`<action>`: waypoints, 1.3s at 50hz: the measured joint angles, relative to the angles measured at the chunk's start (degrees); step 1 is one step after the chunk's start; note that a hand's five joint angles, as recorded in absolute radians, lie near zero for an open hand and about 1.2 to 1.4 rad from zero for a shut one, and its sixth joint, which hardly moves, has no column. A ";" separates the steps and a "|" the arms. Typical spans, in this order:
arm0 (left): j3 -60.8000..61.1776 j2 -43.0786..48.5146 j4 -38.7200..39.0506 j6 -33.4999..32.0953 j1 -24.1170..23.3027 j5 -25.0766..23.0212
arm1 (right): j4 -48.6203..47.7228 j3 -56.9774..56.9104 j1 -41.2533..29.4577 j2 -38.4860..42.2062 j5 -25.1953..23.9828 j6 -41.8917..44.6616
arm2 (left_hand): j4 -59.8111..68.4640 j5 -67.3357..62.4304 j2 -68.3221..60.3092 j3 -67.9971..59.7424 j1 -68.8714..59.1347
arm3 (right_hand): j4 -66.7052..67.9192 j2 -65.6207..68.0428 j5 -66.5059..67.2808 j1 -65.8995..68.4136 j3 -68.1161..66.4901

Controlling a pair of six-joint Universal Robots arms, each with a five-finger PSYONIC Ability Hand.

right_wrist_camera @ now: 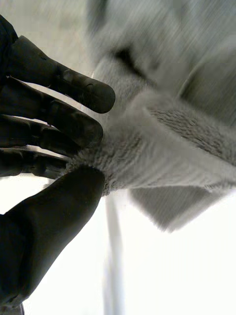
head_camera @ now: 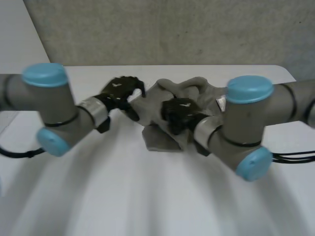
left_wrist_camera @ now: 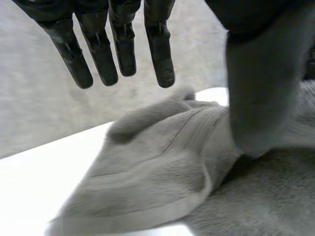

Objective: Fold the towel.

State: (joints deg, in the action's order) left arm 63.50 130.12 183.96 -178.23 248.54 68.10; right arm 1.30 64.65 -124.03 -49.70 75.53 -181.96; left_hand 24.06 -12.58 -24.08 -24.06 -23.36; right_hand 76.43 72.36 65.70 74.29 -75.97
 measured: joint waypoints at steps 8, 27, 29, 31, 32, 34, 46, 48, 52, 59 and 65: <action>13.72 -12.50 1.26 0.05 8.47 -0.26 | 0.85 -9.02 -13.29 5.33 0.52 0.74 | -3.29 3.74 3.67 3.56 3.08 | 0.00 0.01 0.00 0.00 0.00; 28.15 -26.35 5.08 0.07 21.41 -4.58 | 17.65 -48.03 -25.74 26.53 3.59 0.64 | -3.84 4.60 4.23 4.01 3.44 | -29.05 -26.78 -29.63 -28.84 28.87; 28.39 -26.70 5.08 0.08 21.45 -4.71 | 19.42 -49.02 -25.70 26.69 4.19 1.05 | -3.93 4.77 4.44 4.31 3.78 | -43.23 -40.04 -44.31 -41.60 43.22; 28.70 -27.08 5.06 0.08 21.43 -4.79 | 21.70 -49.31 -25.32 26.48 4.90 2.12 | -4.24 4.98 4.60 4.52 3.93 | -52.78 -48.95 -53.95 -50.45 52.64; 28.83 -27.26 5.05 0.08 21.40 -4.84 | 22.80 -49.20 -25.03 26.31 5.19 2.78 | -4.33 5.00 4.60 4.52 3.94 | -54.91 -50.47 -56.02 -51.81 54.59; 29.10 -27.51 5.02 0.09 21.31 -4.85 | 24.92 -48.51 -23.98 25.76 5.70 4.23 | -4.35 5.02 4.60 4.52 3.93 | -56.46 -51.08 -57.29 -52.35 55.55; 32.45 -30.26 4.91 0.49 18.69 -4.72 | 31.36 -31.29 -7.90 14.79 7.40 11.91 | -4.35 5.04 4.60 4.52 3.94 | -56.53 -51.08 -56.85 -52.35 55.55; 33.17 -30.86 4.89 0.56 17.62 -4.61 | 30.34 -28.22 -5.74 12.50 7.33 12.53 | -4.35 5.04 4.60 4.52 3.93 | -56.53 -51.08 -56.77 -52.35 55.54; 35.30 -32.02 4.84 0.66 13.84 -4.17 | 25.89 -20.48 -0.62 6.32 7.15 14.40 | -4.35 5.02 4.60 4.52 3.93 | -56.53 -51.08 -56.65 -52.35 55.54; 37.62 -30.60 4.84 0.88 5.59 -2.15 | 17.93 -11.96 4.71 0.44 7.27 17.37 | -4.35 4.92 4.60 4.52 3.93 | -56.53 -51.08 -56.51 -52.35 55.55; 36.61 -24.63 4.91 1.00 -3.09 4.71 | 13.86 -8.11 6.42 0.00 7.59 18.70 | -4.36 4.77 4.60 4.52 3.93 | -56.53 -51.08 -56.36 -52.35 55.55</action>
State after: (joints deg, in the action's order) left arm 100.11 105.49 188.88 -177.23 245.45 72.81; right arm 15.16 56.54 -117.61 -49.69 83.12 -163.26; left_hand 19.70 -7.80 -19.48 -19.53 -19.43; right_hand 19.90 21.28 9.34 21.94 -20.42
